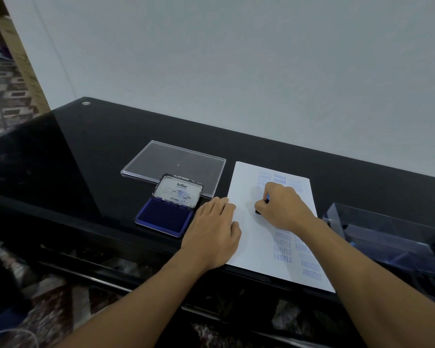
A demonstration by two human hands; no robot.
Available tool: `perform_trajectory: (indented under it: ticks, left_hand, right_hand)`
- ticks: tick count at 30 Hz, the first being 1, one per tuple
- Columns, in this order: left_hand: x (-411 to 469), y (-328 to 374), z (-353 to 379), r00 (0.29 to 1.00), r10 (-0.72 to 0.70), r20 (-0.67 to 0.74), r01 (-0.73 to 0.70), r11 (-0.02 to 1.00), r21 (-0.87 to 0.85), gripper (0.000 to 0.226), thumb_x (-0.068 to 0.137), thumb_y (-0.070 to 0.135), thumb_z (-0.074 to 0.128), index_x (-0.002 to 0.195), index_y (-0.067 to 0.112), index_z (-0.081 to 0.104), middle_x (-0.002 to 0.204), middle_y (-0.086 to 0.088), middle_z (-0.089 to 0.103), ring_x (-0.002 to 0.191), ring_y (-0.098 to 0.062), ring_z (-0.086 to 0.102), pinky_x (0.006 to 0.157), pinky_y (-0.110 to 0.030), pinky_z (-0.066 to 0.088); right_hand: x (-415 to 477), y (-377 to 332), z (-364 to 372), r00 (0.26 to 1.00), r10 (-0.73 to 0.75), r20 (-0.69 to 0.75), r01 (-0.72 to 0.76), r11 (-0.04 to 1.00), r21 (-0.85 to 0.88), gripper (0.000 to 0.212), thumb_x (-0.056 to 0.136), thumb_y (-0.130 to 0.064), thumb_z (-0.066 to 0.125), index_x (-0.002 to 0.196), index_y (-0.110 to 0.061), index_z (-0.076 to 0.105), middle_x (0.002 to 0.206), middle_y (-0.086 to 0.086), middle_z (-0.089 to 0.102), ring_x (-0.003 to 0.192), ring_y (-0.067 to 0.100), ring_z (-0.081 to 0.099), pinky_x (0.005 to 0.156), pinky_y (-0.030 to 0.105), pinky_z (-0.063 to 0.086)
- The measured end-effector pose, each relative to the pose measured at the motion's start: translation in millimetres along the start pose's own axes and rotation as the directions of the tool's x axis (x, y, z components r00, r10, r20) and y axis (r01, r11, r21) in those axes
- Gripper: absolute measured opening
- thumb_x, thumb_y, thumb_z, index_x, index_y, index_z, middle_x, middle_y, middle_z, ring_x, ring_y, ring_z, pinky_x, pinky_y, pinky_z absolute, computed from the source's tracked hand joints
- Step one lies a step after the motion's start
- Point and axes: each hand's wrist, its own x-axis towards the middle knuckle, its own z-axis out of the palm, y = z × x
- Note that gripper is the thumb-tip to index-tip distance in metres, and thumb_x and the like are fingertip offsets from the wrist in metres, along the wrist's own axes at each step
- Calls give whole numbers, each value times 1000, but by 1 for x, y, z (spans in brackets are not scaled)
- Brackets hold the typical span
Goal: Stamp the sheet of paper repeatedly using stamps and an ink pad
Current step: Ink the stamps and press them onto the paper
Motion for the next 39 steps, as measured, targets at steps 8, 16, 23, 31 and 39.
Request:
perform_trajectory:
  ticks: [8,16,23,31,39]
  left_hand:
    - [0,1,3,1000,-14,11,13,999,42,40,100,31,36,136,15,45,147,1,39,137,-16,31,116,-31,20]
    - [1,3,5,999,-34,37,31,996,78,43,101,32,35,140,15,42,151,-1,34,142,-17,26,119,-32,18]
    - [2,3,8,997,-49,56,43,993,111,50,97,35,28,141,14,41,153,-4,35,144,-21,27,120,-36,22]
    - [2,2,11,996,-57,64,49,992,118,50,97,35,27,141,15,40,154,-4,34,145,-21,26,121,-37,21]
    - [2,2,10,995,-55,82,45,992,121,46,101,32,33,144,15,37,157,-4,30,147,-20,22,122,-37,17]
  right_hand:
    - [-3,1,20,993,15,-118,-12,999,30,12,102,-24,48,92,-19,42,74,-3,51,60,12,49,51,23,33]
    - [-1,3,27,985,-1,-171,8,999,43,9,102,-25,46,95,-21,41,74,-7,51,60,13,52,50,22,32]
    - [5,6,30,988,-4,-157,17,997,81,8,102,-25,47,96,-22,43,78,-8,52,62,14,54,52,22,35]
    - [7,5,32,985,24,-170,-9,996,92,7,101,-27,48,99,-22,45,83,-6,56,65,16,57,55,24,44]
    - [1,2,29,986,37,-162,-23,996,88,8,102,-26,49,98,-22,43,80,-6,52,63,13,53,52,20,33]
